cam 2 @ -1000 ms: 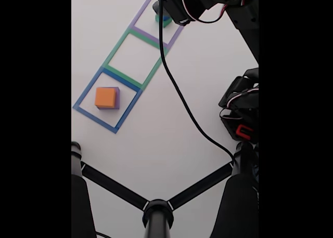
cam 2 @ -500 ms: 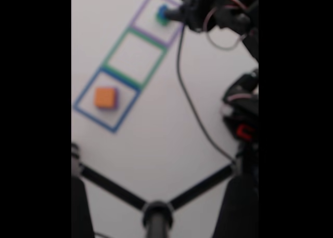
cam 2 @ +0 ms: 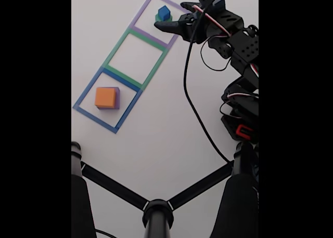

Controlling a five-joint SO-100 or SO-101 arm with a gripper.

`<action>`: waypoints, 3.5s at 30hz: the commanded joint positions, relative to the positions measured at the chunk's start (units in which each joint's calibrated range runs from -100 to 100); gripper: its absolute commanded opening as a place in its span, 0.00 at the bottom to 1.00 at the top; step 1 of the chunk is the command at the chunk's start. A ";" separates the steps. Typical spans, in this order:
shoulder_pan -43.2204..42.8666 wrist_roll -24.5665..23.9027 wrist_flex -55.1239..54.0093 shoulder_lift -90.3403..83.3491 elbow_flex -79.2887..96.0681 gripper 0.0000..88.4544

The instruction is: Tower of hanoi

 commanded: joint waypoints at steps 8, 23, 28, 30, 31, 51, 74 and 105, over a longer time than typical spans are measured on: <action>3.10 0.39 -28.36 13.29 9.07 0.44; 2.64 0.39 -51.35 39.49 3.62 0.44; 2.95 0.39 -55.88 47.91 -1.38 0.43; 3.02 0.39 -56.94 50.15 -2.56 0.42; 3.02 0.39 -57.34 51.03 -2.92 0.42; -0.79 0.39 -61.95 59.77 -6.47 0.41; -1.78 0.39 -63.33 64.33 -8.19 0.22; -5.13 0.39 -46.09 46.31 -6.65 0.02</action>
